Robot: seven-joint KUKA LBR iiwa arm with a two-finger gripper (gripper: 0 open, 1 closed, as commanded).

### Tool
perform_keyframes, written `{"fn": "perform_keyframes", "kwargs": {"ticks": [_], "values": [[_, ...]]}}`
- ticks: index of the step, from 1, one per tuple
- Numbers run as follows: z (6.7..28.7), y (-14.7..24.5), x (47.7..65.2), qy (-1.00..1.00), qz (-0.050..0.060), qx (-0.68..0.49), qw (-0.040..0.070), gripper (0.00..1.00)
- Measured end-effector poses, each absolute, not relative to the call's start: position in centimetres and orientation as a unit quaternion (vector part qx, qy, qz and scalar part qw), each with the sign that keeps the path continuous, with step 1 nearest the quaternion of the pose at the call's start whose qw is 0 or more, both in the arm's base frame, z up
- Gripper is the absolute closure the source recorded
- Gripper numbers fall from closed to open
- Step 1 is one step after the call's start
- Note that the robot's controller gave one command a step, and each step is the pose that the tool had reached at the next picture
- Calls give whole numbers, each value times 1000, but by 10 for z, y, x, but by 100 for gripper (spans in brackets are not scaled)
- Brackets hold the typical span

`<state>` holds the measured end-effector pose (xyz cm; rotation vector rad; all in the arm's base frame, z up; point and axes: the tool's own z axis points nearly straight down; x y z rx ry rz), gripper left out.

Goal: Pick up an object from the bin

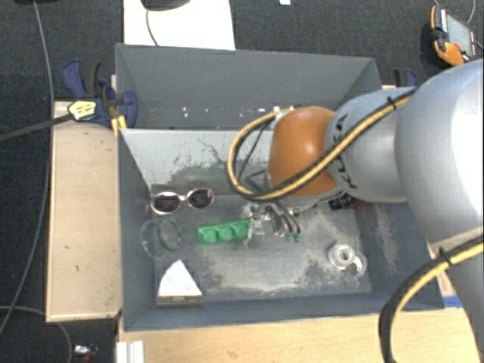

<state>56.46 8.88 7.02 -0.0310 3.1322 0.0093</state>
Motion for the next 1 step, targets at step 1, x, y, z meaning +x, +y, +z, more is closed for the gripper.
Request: {"fn": "perform_keyframes", "kwargs": {"ticks": [1], "values": [[70,89,565,1000,3,-10,5,100]]}}
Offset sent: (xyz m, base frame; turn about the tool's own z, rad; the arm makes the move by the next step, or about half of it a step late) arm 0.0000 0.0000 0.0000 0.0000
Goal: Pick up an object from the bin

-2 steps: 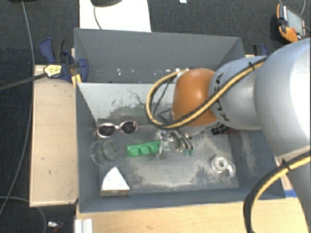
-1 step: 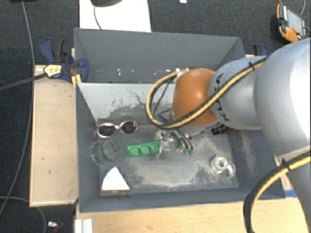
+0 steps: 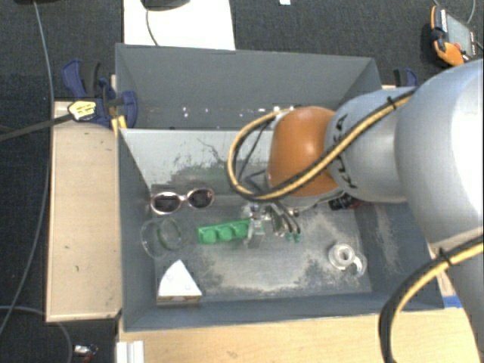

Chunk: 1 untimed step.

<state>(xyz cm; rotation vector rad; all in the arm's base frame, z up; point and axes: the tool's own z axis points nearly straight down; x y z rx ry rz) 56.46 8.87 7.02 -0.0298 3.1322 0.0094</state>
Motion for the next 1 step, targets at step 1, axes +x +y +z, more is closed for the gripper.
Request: {"fn": "perform_keyframes", "kwargs": {"ticks": [1], "values": [[70,89,565,1000,3,-9,5,100]]}}
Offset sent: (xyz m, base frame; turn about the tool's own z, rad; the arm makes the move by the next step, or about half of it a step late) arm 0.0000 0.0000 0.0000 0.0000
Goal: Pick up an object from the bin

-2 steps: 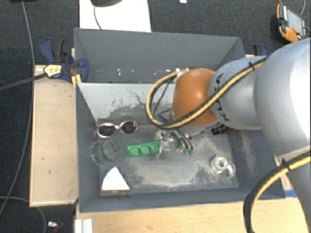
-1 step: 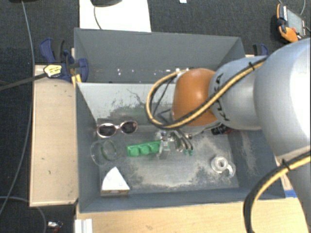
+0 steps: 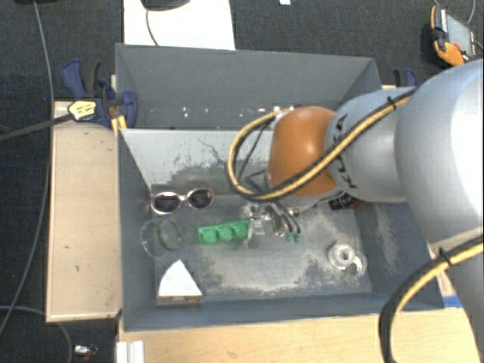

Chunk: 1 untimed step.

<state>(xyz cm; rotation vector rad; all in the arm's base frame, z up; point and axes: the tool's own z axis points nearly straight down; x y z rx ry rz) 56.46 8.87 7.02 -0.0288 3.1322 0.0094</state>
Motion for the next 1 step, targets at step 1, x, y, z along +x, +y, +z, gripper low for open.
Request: {"fn": "perform_keyframes", "kwargs": {"ticks": [1], "values": [[70,89,565,1000,3,-9,5,100]]}}
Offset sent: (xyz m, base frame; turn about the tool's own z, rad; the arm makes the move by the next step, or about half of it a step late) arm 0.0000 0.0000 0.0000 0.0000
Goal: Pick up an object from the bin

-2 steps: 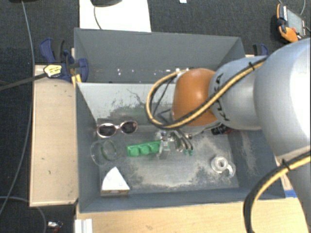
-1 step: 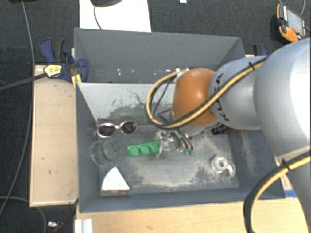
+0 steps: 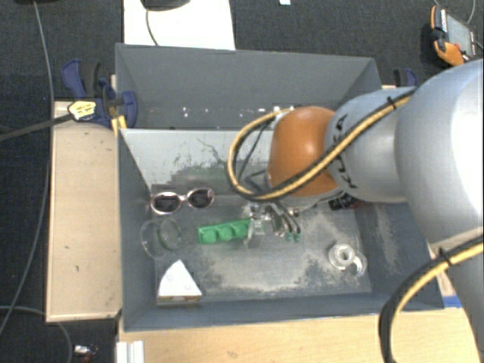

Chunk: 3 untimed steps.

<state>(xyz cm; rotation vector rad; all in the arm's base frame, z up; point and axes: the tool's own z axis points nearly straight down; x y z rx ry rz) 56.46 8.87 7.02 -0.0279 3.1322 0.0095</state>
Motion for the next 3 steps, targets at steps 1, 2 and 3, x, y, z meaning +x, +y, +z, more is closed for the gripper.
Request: {"fn": "perform_keyframes", "kwargs": {"ticks": [1,2,3], "values": [[70,89,565,1000,3,-9,5,100],[135,155,571,991,3,-135,7,100],[135,155,571,991,3,-135,7,100]]}}
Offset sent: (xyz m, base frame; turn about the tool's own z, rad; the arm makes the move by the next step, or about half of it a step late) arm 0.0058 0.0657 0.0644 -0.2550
